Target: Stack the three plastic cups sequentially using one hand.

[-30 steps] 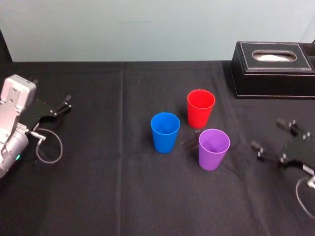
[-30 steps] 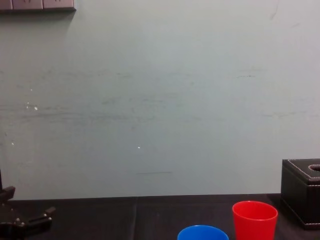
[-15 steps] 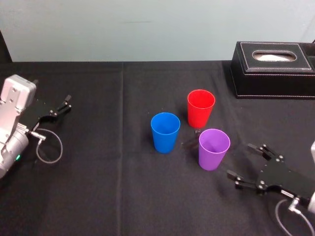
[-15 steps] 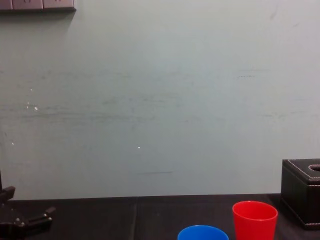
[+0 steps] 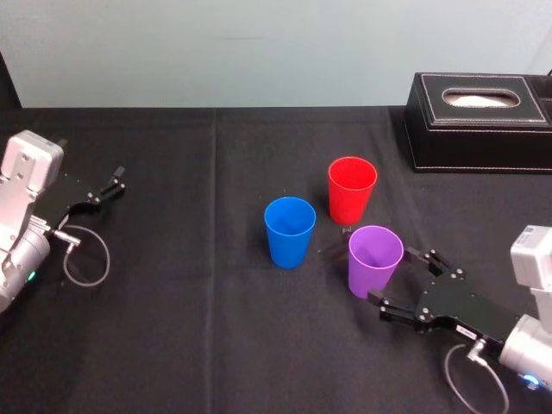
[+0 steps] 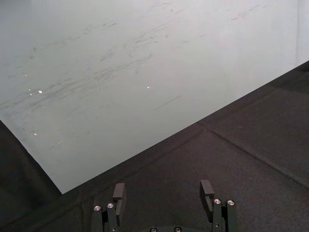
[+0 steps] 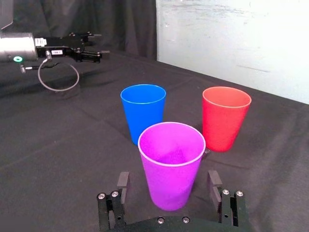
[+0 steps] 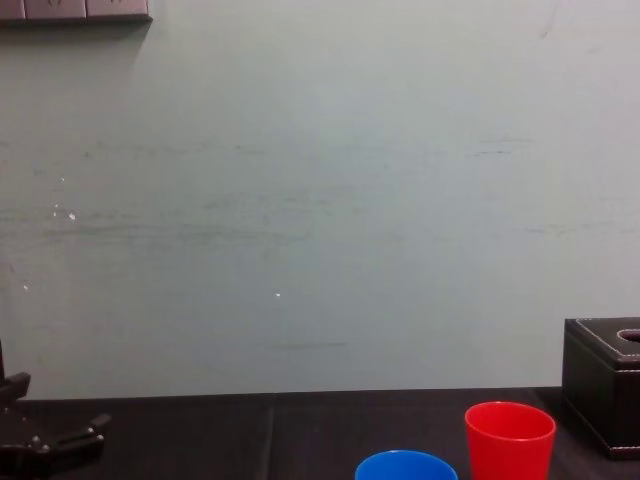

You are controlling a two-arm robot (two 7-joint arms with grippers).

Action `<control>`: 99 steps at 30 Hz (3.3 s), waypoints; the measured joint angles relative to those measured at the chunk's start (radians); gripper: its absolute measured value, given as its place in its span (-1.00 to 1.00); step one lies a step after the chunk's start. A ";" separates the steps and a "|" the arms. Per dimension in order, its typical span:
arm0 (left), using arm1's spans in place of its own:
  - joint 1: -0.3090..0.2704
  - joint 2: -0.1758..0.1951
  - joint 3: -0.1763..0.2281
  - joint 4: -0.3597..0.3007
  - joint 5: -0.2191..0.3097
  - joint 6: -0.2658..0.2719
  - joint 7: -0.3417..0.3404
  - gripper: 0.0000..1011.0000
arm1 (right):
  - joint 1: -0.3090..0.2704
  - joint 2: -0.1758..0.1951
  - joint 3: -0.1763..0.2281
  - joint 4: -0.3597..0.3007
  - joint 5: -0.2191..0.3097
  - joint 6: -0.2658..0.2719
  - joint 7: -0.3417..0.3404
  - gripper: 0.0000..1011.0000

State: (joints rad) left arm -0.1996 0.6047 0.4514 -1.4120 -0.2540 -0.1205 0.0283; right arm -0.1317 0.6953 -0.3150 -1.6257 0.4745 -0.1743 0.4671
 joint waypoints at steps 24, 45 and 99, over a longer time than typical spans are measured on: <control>0.000 0.000 0.000 0.000 0.000 0.000 0.000 0.99 | 0.105 -0.145 -0.006 0.110 -0.074 -0.014 0.016 0.99; 0.000 0.000 0.000 0.000 0.000 0.000 0.000 0.99 | 0.104 -0.148 -0.002 0.102 -0.083 -0.007 0.014 0.51; 0.000 0.000 0.000 0.000 0.000 0.000 0.000 0.99 | 0.489 -0.233 -0.051 0.211 -0.142 0.250 -0.009 0.46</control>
State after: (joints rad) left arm -0.1995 0.6047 0.4514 -1.4120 -0.2539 -0.1205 0.0283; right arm 0.3577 0.4622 -0.3657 -1.4145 0.3322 0.0759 0.4580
